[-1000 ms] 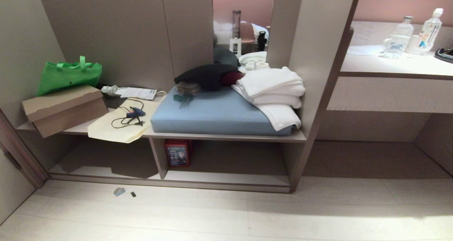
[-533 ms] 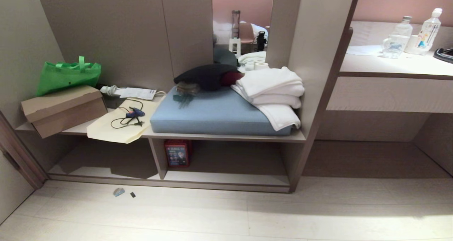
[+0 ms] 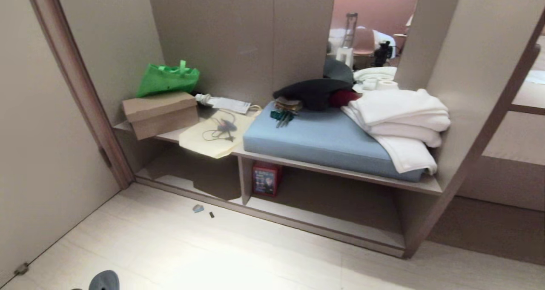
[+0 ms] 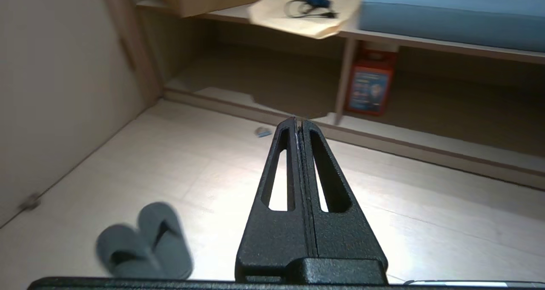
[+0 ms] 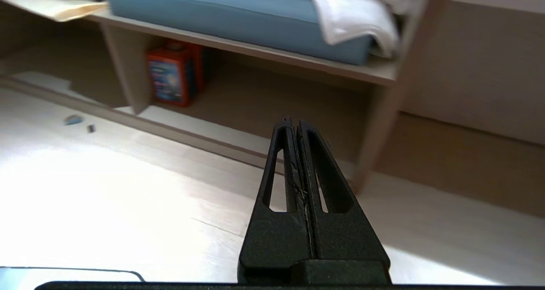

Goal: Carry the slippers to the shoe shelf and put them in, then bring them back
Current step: Pick up the slippers on the floor

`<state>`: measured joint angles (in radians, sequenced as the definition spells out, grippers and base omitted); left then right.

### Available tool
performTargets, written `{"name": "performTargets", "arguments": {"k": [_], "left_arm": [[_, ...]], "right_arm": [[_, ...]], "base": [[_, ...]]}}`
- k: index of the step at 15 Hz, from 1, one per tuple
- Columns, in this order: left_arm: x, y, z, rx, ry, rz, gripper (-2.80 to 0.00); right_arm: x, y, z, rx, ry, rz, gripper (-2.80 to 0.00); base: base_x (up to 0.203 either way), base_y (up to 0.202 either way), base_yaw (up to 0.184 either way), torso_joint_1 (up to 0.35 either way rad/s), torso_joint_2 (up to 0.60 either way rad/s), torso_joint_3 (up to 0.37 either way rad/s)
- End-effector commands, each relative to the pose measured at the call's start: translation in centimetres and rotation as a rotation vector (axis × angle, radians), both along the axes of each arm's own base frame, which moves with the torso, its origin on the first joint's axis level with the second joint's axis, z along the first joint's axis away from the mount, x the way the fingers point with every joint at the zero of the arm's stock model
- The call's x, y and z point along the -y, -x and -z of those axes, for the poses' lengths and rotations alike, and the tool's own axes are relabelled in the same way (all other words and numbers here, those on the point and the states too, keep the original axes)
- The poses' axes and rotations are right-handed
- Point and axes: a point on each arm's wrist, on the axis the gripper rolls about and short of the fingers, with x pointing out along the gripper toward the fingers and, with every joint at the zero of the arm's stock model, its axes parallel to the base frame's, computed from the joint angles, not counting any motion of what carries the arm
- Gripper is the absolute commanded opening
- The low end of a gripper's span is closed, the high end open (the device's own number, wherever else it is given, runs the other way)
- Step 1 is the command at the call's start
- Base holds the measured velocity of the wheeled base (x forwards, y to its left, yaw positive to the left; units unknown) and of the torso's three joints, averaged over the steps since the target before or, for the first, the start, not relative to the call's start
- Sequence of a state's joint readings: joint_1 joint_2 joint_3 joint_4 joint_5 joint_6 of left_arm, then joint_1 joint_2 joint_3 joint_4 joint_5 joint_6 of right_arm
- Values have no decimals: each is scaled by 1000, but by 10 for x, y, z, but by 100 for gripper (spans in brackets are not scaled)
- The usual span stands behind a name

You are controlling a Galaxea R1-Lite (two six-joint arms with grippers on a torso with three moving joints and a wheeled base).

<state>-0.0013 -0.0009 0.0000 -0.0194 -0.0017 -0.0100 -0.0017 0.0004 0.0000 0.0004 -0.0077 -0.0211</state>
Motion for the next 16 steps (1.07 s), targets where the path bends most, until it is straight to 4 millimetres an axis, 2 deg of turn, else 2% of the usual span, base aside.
{"name": "performTargets", "arguments": {"k": [1,16], "left_arm": [[0,-1,2,-6,0,0,-280],[0,-1,2,-8,1,0,-280]], "right_arm": [[0,0,0,-1,0,0,-280],[0,0,0,-1,2,0,-280]], "base": [[0,-13,176,6,2,2],[1,-10,176,3,2,3]]}}
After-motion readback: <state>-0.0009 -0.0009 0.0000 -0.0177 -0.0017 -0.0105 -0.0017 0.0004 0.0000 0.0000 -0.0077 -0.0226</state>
